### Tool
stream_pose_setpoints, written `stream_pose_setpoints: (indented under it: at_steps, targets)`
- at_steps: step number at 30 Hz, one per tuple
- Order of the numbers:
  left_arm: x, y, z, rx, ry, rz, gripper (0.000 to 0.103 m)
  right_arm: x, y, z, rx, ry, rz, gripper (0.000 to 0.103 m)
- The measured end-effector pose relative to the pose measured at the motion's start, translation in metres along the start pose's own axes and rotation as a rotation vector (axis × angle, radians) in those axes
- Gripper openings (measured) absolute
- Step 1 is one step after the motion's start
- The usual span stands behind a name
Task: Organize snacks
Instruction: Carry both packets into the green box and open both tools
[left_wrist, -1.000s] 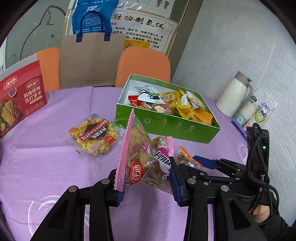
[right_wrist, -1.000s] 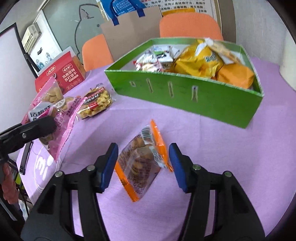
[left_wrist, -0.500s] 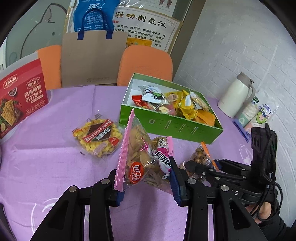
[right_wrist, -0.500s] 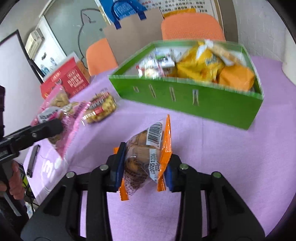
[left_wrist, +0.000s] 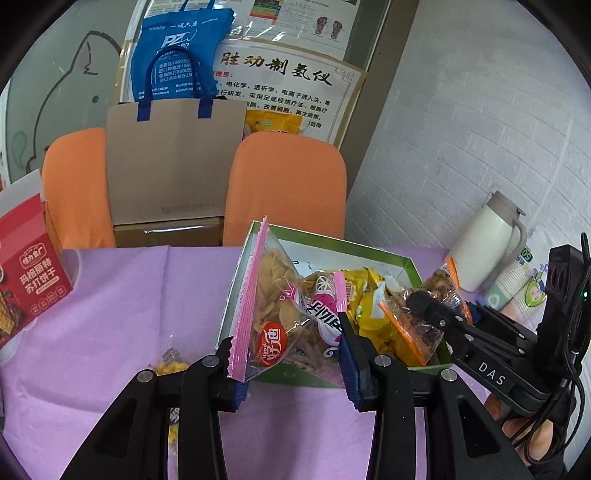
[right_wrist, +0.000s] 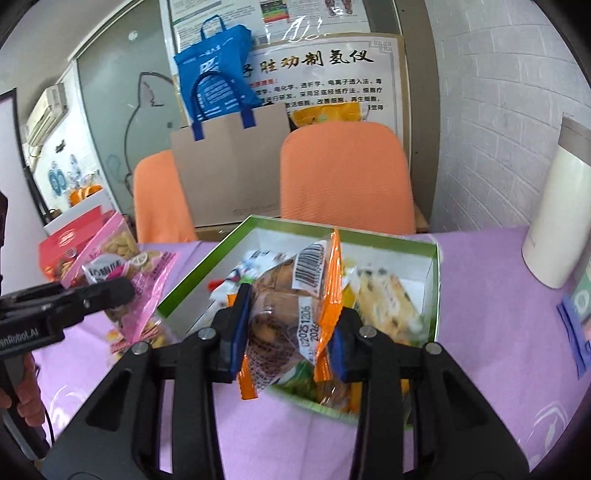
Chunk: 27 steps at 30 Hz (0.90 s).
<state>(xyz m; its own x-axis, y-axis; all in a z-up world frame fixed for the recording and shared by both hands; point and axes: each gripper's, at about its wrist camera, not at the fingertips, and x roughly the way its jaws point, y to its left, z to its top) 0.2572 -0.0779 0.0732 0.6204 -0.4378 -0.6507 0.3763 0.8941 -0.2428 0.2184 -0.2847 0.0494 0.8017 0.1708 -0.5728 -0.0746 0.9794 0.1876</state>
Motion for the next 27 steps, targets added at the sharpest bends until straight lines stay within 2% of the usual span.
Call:
stream_pose_setpoints:
  at_steps: [4, 6, 7, 9, 10, 11, 13, 15, 19, 27]
  targets:
    - [0.028, -0.001, 0.008, 0.018, 0.026, 0.006, 0.041, 0.026, -0.007, 0.012, 0.025, 0.008, -0.017, 0.04]
    - [0.042, -0.002, 0.01, 0.034, 0.041, -0.005, 0.043, 0.039, -0.008, 0.014, 0.023, 0.015, -0.001, 0.044]
    - [0.047, -0.002, 0.01, 0.04, 0.05, -0.008, 0.046, 0.046, -0.008, 0.013, 0.014, 0.027, 0.002, 0.046]
    - [0.056, 0.0, 0.007, 0.043, 0.069, -0.003, 0.062, 0.053, -0.009, 0.009, -0.007, 0.04, -0.039, 0.068]
    - [0.058, 0.002, 0.005, 0.039, 0.069, 0.008, 0.075, 0.053, -0.011, 0.007, -0.015, 0.029, -0.054, 0.07]
    - [0.058, 0.004, 0.002, 0.035, 0.062, 0.028, 0.081, 0.051, -0.012, 0.004, -0.02, 0.018, -0.058, 0.07]
    - [0.055, 0.006, -0.001, 0.04, 0.031, 0.054, 0.083, 0.05, -0.017, 0.001, -0.011, 0.019, -0.063, 0.072]
    - [0.054, 0.007, -0.004, 0.04, 0.033, 0.08, 0.084, 0.049, -0.021, -0.002, -0.002, 0.026, -0.072, 0.078]
    - [0.046, 0.007, -0.008, 0.047, 0.033, 0.098, 0.084, 0.041, -0.023, -0.003, 0.012, 0.032, -0.076, 0.081]
    - [0.01, 0.002, -0.016, 0.057, 0.0, 0.122, 0.085, -0.004, -0.01, 0.0, -0.007, -0.021, -0.055, 0.087]
